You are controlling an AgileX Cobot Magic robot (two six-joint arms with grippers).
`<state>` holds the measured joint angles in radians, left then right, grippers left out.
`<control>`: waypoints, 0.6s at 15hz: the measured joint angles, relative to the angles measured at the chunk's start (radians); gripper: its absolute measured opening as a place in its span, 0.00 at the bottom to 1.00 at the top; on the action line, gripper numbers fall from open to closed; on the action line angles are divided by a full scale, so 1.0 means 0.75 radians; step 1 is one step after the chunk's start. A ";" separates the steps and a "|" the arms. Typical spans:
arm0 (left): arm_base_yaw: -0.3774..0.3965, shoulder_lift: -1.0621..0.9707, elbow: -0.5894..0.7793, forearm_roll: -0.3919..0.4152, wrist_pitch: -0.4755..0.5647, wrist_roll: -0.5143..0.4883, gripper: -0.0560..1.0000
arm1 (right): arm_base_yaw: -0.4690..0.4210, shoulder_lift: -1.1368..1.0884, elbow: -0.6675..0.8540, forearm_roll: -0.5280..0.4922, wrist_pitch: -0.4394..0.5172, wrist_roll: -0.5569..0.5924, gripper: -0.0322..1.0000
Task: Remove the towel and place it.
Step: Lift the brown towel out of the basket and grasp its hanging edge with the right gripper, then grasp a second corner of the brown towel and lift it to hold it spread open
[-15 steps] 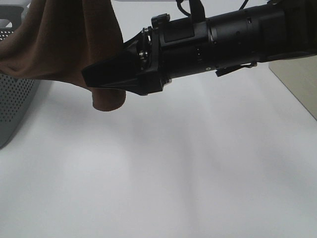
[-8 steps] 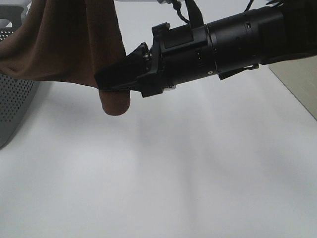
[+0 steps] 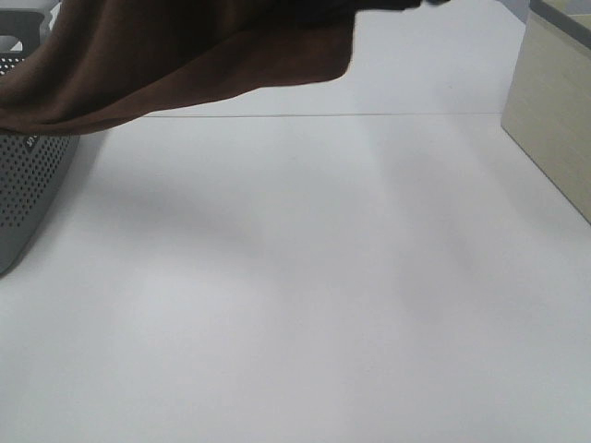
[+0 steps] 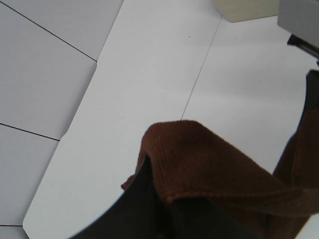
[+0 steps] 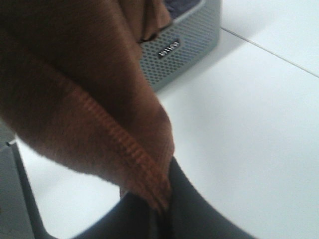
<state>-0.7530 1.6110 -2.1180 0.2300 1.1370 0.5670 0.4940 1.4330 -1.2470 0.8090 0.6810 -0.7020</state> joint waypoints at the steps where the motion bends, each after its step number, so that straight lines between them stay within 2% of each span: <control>1: 0.000 0.000 0.000 0.011 -0.020 0.000 0.05 | -0.025 0.000 -0.121 -0.231 0.091 0.195 0.04; 2: 0.007 0.000 0.000 0.035 -0.080 0.000 0.05 | -0.032 0.025 -0.413 -0.632 0.313 0.477 0.04; 3: 0.017 0.000 0.000 0.035 -0.133 0.000 0.05 | -0.032 0.060 -0.581 -0.775 0.433 0.543 0.04; 4: 0.028 0.000 0.000 0.035 -0.155 0.000 0.05 | -0.032 0.079 -0.652 -0.823 0.476 0.556 0.04; 6: 0.080 0.000 0.000 0.040 -0.245 -0.004 0.05 | -0.032 0.203 -0.992 -1.021 0.631 0.565 0.04; 9: 0.195 0.000 0.000 0.045 -0.392 -0.020 0.05 | -0.032 0.400 -1.427 -1.192 0.640 0.567 0.04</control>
<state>-0.6070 1.6110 -2.1180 0.2640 0.8430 0.5520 0.4700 1.7330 -2.3170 -0.0850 1.1610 -0.2770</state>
